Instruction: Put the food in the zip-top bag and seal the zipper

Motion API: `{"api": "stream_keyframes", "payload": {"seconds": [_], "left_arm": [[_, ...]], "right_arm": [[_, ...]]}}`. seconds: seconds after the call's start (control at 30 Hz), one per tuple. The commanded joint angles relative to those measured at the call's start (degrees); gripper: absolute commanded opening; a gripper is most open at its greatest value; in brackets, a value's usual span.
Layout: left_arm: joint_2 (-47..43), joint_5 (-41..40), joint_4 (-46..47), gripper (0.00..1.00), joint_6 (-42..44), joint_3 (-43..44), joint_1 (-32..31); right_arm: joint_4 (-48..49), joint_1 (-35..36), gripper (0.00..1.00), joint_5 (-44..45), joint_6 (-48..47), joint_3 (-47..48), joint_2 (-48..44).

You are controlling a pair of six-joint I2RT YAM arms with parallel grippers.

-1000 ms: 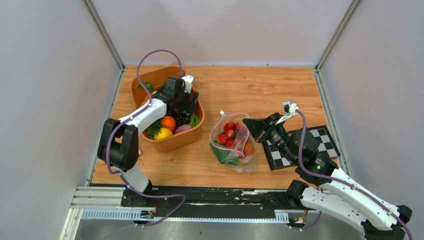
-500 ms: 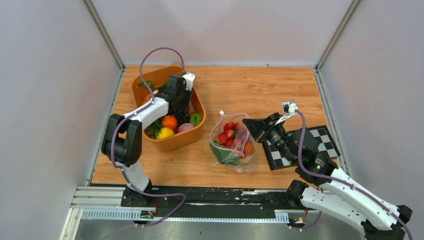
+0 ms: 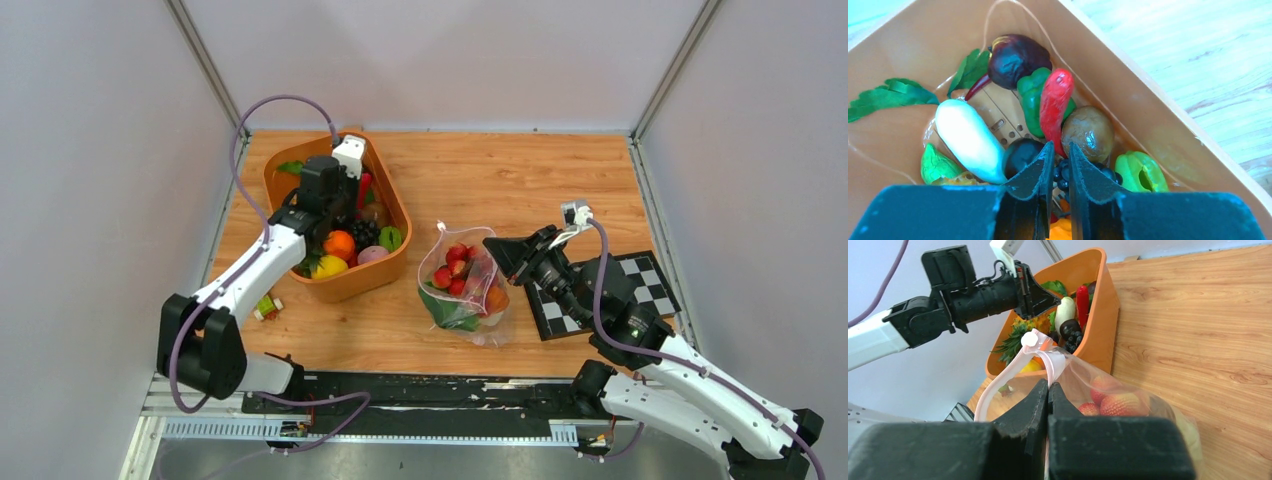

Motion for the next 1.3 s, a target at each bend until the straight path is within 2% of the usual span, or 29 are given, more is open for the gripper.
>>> {"api": "stream_keyframes", "payload": {"seconds": [0.0,0.03,0.07,0.23,0.27,0.4,0.57,0.63,0.7,1.0,1.1,1.27], "left_arm": [[-4.2,0.9,3.1,0.22,-3.1,-2.1,-0.2],[-4.9,1.1,3.3,0.22,-3.5,-2.3,-0.2],[-5.6,1.0,3.9,0.27,-3.8,-2.9,-0.2],[-2.8,0.3,5.4,0.64,-2.8,-2.3,-0.2],[-1.4,0.5,5.9,0.69,-2.4,-1.7,-0.2],[4.9,-1.0,6.1,0.80,-1.0,2.0,-0.2],[11.7,-3.0,7.6,0.83,3.0,5.7,-0.1],[13.2,-4.1,10.3,0.83,3.6,6.1,-0.1],[14.1,-4.8,10.5,0.77,4.0,6.8,-0.1],[7.0,-8.1,15.0,0.29,2.7,0.8,-0.1],[2.5,-8.3,14.3,0.25,2.4,-1.1,-0.1],[-8.6,-8.3,11.2,0.23,-0.3,-3.6,-0.1]], "right_arm": [[2.3,0.2,0.00,-0.4,-0.3,2.1,-0.4],[2.3,0.2,0.00,-0.3,-0.2,2.1,-0.6],[2.3,0.2,0.00,-0.3,-0.3,2.0,-0.6],[2.5,0.2,0.00,-0.6,0.0,1.8,-0.7],[2.5,0.2,0.00,-0.5,0.1,1.8,-0.6],[2.8,0.2,0.00,-0.7,0.1,1.8,-0.4],[2.4,0.2,0.00,-0.5,0.0,2.1,-0.6],[2.4,0.2,0.00,-0.5,0.0,2.1,-0.5],[2.4,0.2,0.00,-0.6,0.1,2.1,-0.2],[2.8,0.2,0.00,-0.9,0.0,2.1,0.1],[2.9,0.2,0.00,-1.1,-0.1,2.2,0.3],[3.3,0.2,0.00,-1.7,-0.1,2.3,0.8]]}}
